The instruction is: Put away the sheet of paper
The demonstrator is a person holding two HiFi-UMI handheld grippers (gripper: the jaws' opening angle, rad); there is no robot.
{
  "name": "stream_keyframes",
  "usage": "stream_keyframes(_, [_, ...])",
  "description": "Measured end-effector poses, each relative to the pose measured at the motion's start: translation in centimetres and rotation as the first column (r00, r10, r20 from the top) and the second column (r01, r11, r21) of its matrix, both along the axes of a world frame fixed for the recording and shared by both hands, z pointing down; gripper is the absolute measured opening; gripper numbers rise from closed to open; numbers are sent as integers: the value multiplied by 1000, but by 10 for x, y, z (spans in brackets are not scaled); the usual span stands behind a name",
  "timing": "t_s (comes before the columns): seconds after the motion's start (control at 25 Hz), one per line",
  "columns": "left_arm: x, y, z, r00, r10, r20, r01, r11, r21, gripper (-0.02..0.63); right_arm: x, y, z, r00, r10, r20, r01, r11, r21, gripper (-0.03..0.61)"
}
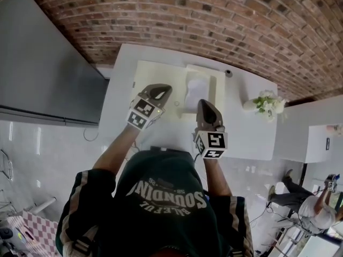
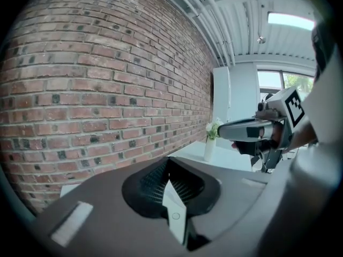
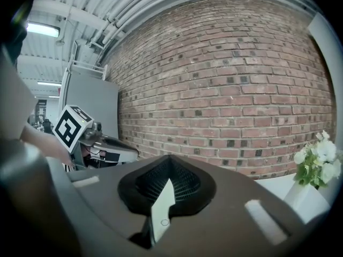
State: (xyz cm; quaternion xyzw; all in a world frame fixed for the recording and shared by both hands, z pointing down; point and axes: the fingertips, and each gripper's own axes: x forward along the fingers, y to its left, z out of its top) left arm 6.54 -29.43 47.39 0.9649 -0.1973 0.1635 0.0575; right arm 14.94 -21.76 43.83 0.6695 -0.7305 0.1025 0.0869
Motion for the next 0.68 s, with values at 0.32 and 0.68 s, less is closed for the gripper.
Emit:
stream_keyframes(0.32, [1, 6, -3, 1000, 6, 3, -6, 1000, 5, 11, 2, 3, 1, 1000, 0, 16, 0, 1000, 2, -3])
stream_keyframes(0.68, [5, 6, -13, 1000, 21, -1, -21, 1000, 9, 11, -1, -2, 0, 1000, -15, 16, 15, 1000, 3, -2])
